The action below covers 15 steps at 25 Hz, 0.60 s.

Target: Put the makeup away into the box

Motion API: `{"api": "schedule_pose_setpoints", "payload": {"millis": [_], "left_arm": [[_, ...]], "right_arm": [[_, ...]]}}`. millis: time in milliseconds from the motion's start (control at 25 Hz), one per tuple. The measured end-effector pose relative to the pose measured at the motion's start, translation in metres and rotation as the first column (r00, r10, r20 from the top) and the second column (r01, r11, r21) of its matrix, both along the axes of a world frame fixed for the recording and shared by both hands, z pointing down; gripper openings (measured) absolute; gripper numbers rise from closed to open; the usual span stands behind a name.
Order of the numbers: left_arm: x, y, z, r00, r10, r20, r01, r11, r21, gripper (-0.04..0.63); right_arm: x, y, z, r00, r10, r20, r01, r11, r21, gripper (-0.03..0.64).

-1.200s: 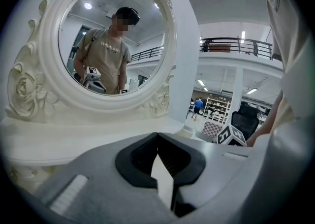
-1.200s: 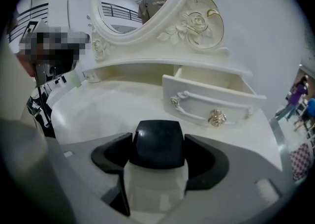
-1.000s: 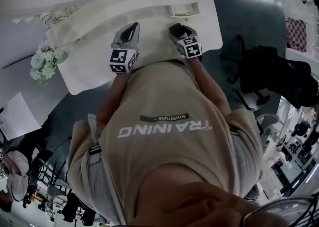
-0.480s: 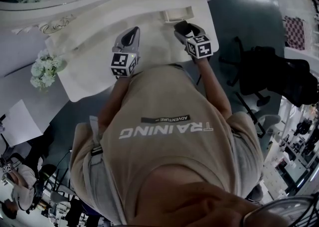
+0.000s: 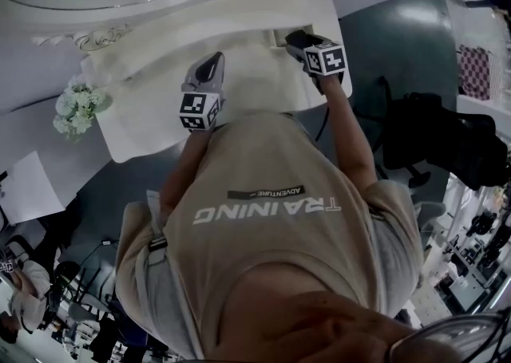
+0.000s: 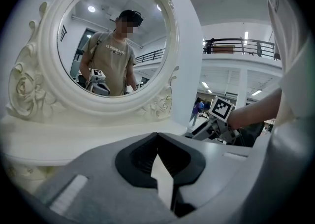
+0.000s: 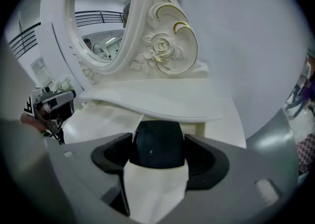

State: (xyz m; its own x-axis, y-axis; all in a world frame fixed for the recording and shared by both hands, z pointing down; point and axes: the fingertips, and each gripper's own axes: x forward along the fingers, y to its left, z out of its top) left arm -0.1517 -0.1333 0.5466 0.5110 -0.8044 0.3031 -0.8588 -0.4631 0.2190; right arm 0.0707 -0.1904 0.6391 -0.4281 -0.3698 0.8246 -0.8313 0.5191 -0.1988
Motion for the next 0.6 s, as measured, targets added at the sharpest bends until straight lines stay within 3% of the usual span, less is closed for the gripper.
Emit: {"api": "schedule_pose_setpoints", "payload": {"millis": [280, 600], "left_arm": [[-0.008, -0.003, 0.005, 1.000, -0.028, 0.000, 0.028, 1.000, -0.011, 0.008], [-0.016, -0.011, 0.010, 0.999, -0.048, 0.003, 0.048, 0.998, -0.027, 0.007]], "right_arm": [[0.001, -0.011, 0.021, 0.998, -0.018, -0.059, 0.010, 0.990, -0.140, 0.333], [-0.005, -0.028, 0.034, 0.996, -0.035, -0.086, 0.019, 0.983, -0.184, 0.333]]}}
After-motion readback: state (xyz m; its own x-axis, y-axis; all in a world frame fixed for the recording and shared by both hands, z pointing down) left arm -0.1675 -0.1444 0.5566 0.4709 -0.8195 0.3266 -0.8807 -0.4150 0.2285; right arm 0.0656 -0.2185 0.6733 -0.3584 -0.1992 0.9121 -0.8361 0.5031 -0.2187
